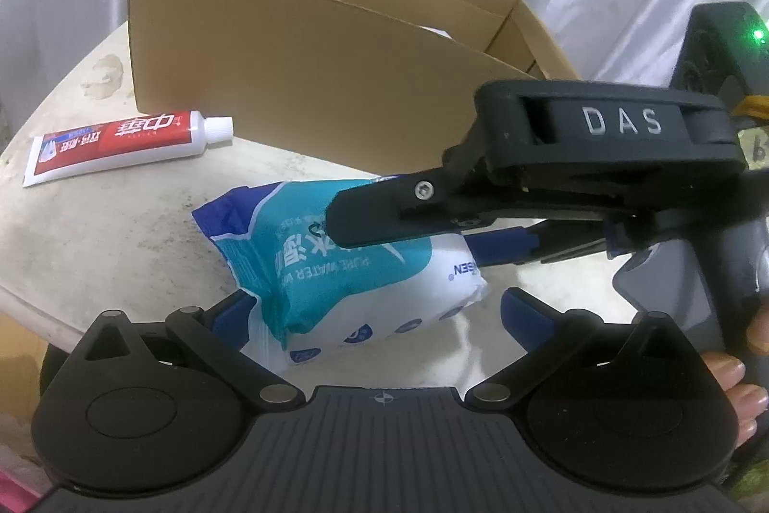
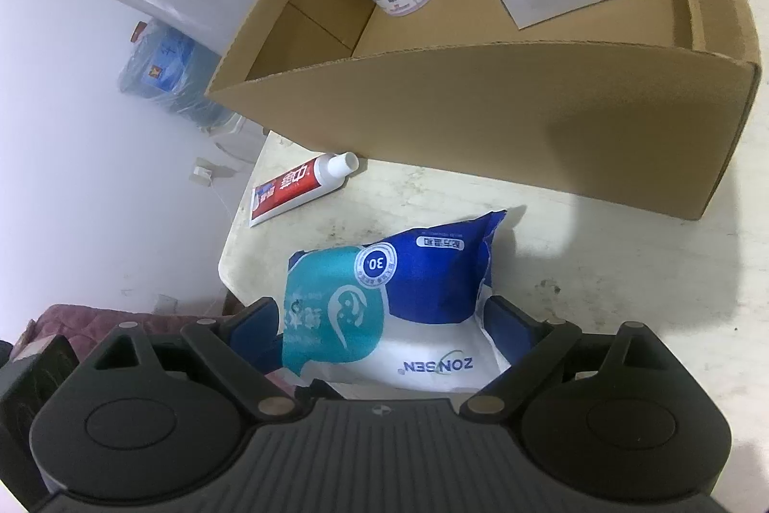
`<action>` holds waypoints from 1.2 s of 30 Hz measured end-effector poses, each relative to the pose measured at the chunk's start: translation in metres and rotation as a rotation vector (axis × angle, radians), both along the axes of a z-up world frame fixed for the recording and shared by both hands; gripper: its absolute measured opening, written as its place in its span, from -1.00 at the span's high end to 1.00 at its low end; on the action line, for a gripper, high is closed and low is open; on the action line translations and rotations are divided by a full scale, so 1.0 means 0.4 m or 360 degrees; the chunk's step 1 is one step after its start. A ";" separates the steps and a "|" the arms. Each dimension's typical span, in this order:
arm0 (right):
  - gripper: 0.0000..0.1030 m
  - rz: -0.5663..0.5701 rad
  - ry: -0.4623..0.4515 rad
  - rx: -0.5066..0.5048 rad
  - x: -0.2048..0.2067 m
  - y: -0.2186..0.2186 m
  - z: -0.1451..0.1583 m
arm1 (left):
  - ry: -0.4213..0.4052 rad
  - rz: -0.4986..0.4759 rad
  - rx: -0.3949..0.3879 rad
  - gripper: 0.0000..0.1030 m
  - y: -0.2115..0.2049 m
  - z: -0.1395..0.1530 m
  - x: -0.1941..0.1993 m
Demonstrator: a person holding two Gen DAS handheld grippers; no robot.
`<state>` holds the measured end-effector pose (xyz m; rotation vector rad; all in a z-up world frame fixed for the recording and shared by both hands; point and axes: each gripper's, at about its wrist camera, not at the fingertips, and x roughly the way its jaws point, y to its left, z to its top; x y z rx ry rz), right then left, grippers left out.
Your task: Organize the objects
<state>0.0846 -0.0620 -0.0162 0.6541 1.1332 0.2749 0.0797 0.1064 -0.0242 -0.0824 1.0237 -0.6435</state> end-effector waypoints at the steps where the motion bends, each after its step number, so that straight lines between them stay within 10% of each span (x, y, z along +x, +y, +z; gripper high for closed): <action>1: -0.84 -0.0001 -0.0010 -0.0021 -0.002 0.001 0.001 | 0.0005 0.0002 -0.0007 -0.99 0.002 -0.001 0.002; 9: -0.84 -0.0078 -0.0068 -0.0075 -0.031 -0.032 0.002 | 0.0008 -0.0001 -0.0035 -0.99 0.029 -0.011 0.007; 21: -0.80 -0.0233 -0.0092 0.0081 -0.074 -0.074 -0.038 | -0.0186 -0.0096 0.0336 -0.97 -0.018 -0.045 -0.007; 36: -0.49 -0.0221 -0.0114 0.0124 -0.056 -0.047 -0.048 | -0.0168 -0.0120 0.0304 -0.78 -0.047 -0.055 -0.016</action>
